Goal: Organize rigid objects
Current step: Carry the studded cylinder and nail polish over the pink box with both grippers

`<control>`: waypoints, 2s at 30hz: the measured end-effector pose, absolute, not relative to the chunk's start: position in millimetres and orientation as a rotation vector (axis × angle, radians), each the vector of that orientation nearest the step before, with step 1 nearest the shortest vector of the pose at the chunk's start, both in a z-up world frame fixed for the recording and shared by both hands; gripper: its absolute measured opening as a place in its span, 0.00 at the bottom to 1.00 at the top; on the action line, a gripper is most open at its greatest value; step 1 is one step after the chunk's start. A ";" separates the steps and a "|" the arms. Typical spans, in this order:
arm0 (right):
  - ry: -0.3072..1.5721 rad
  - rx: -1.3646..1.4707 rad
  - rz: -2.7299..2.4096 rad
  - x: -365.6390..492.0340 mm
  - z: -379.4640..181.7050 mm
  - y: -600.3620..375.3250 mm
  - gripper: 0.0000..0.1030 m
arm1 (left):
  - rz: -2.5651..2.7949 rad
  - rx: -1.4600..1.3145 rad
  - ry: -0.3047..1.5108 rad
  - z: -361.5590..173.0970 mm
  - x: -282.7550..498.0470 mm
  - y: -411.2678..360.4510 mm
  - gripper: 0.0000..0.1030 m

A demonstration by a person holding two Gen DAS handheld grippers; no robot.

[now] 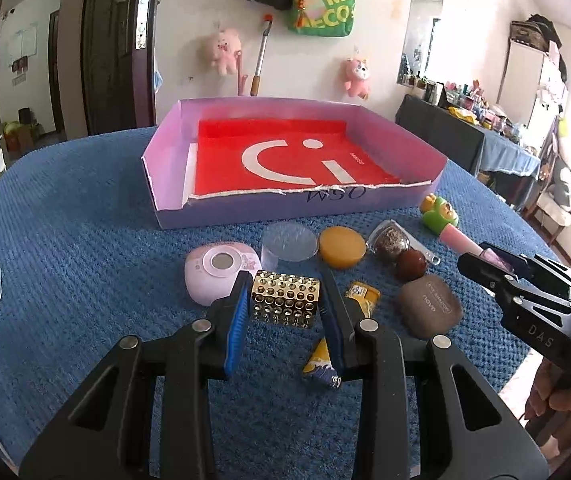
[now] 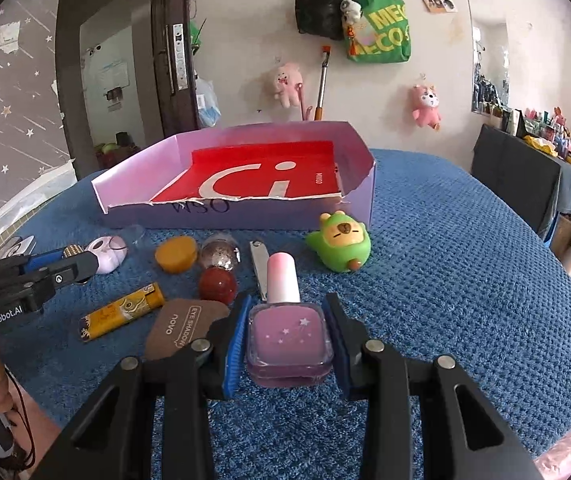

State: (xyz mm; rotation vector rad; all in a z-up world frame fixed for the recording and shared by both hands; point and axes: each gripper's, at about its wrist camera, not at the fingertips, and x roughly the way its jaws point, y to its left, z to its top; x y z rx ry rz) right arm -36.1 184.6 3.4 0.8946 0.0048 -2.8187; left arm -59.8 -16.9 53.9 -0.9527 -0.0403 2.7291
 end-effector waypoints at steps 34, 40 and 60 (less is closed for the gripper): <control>0.312 1.119 -2.614 -228.3 36.6 168.3 0.38 | 2.613 -1.204 0.283 53.6 -224.7 -11.0 0.30; 0.458 1.211 -2.564 -236.8 27.1 160.8 0.38 | 2.575 -1.246 0.348 46.9 -228.7 -10.9 0.30; 0.743 1.293 -2.489 -240.3 17.3 146.1 0.38 | 2.532 -1.301 0.377 42.7 -236.3 -8.1 0.31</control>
